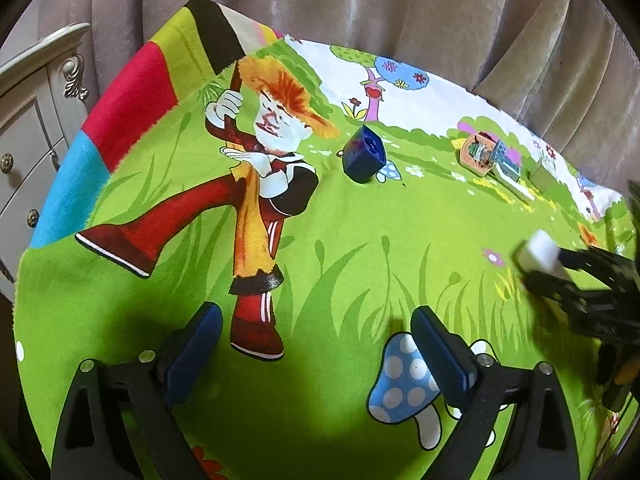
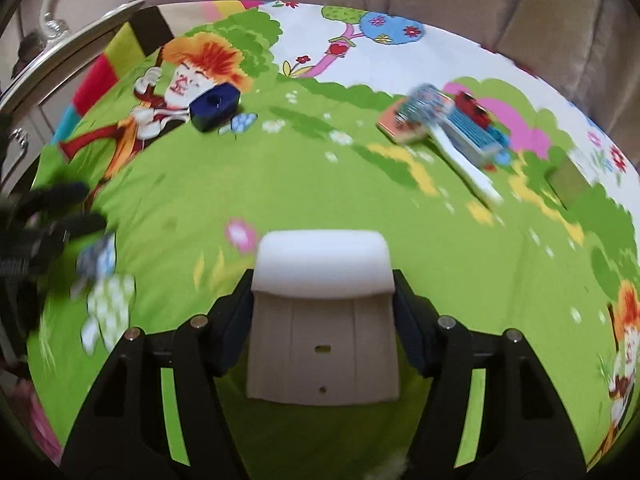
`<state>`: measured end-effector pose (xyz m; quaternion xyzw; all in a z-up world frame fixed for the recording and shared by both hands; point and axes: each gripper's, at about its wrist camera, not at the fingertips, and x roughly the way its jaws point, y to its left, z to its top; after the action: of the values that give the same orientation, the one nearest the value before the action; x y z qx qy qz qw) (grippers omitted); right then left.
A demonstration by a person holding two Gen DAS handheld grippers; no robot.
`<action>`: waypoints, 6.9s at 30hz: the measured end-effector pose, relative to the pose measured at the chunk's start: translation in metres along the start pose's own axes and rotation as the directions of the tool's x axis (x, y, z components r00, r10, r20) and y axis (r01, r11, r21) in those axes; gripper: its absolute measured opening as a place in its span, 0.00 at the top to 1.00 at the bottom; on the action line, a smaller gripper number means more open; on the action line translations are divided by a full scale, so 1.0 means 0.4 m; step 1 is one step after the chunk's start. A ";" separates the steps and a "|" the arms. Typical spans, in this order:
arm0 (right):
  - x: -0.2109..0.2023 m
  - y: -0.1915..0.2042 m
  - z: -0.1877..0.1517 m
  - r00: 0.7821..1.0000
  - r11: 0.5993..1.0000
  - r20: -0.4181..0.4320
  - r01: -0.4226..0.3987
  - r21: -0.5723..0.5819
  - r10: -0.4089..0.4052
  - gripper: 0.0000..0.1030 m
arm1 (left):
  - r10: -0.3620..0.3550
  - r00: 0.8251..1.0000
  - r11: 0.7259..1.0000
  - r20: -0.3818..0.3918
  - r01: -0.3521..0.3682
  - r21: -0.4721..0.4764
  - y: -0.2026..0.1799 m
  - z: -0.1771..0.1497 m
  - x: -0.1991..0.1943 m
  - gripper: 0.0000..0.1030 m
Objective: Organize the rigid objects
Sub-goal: 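Grasp the white plastic holder with the right gripper while the left grasps the blue object, then lift the white holder and blue object and carry them over the bin, then open both grippers to drop the items into the bin, then move both grippers back over the bedspread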
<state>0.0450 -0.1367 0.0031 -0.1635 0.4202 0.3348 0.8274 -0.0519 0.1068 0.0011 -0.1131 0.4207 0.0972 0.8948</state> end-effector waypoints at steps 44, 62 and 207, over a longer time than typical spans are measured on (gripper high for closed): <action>0.007 0.007 -0.001 0.997 0.994 0.028 0.071 0.088 -0.074 0.34 | -0.110 0.994 0.994 0.027 0.109 0.030 -0.046 -0.020 -0.018 0.68; -0.072 0.098 -0.098 0.985 0.965 0.027 0.164 0.206 -0.173 0.35 | -0.083 0.996 0.995 0.021 0.082 0.048 -0.062 -0.015 -0.007 0.67; -0.024 -0.112 0.141 0.971 0.976 0.102 0.218 0.019 -0.218 0.21 | 0.019 0.999 0.989 -0.045 -0.013 0.150 -0.104 0.027 0.045 0.00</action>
<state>0.1051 -0.1420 0.0440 -0.1880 0.3576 0.2483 0.8804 -0.0215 0.0717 -0.0010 -0.0446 0.4481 0.0700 0.8901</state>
